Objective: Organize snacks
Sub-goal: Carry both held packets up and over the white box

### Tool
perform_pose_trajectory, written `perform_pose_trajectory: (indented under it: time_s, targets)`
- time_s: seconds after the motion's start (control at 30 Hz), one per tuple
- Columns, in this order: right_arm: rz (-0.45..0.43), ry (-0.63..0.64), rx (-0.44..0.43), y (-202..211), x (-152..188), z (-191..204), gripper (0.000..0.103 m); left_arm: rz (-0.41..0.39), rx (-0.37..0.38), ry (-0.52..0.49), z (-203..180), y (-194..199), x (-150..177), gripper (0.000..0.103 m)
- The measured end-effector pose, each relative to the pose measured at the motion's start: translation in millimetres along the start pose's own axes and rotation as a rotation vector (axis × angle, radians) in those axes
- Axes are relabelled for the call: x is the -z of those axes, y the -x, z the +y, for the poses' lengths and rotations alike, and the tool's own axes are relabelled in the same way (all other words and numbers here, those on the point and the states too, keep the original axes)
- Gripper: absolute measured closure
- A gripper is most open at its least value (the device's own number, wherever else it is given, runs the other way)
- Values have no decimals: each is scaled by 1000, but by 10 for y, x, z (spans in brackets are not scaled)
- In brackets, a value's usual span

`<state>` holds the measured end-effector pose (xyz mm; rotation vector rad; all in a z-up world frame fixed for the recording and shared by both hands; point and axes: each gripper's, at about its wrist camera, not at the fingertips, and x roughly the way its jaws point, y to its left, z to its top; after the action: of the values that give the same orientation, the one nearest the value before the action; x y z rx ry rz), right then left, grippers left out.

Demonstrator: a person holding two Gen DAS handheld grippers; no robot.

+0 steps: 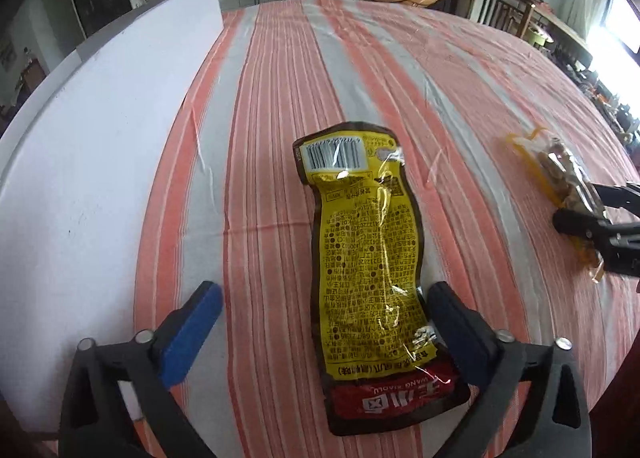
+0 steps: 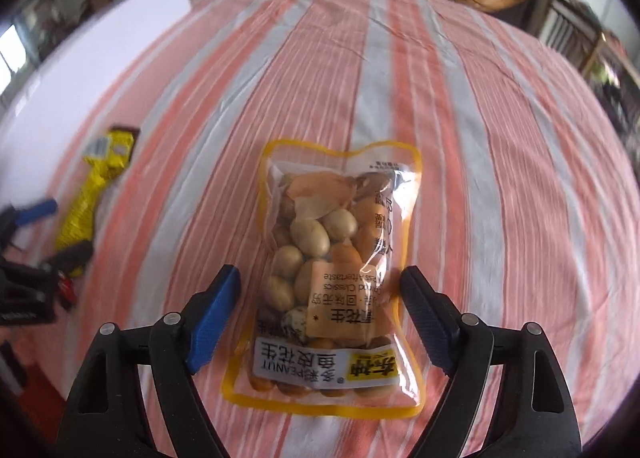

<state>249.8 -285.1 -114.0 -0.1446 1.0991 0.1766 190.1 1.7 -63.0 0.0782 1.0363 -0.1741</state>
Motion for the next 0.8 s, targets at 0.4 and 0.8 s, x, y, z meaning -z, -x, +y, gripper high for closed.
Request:
perform_pose_trajectory:
  time_s: [0.4, 0.8]
  targets:
    - [-99, -331, -304, 412, 478, -522, 45, -63, 265, 180, 46, 89, -68, 74]
    - [-193, -296, -540, 860, -300, 80, 45, -263, 388, 412, 1132, 1026, -612, 74]
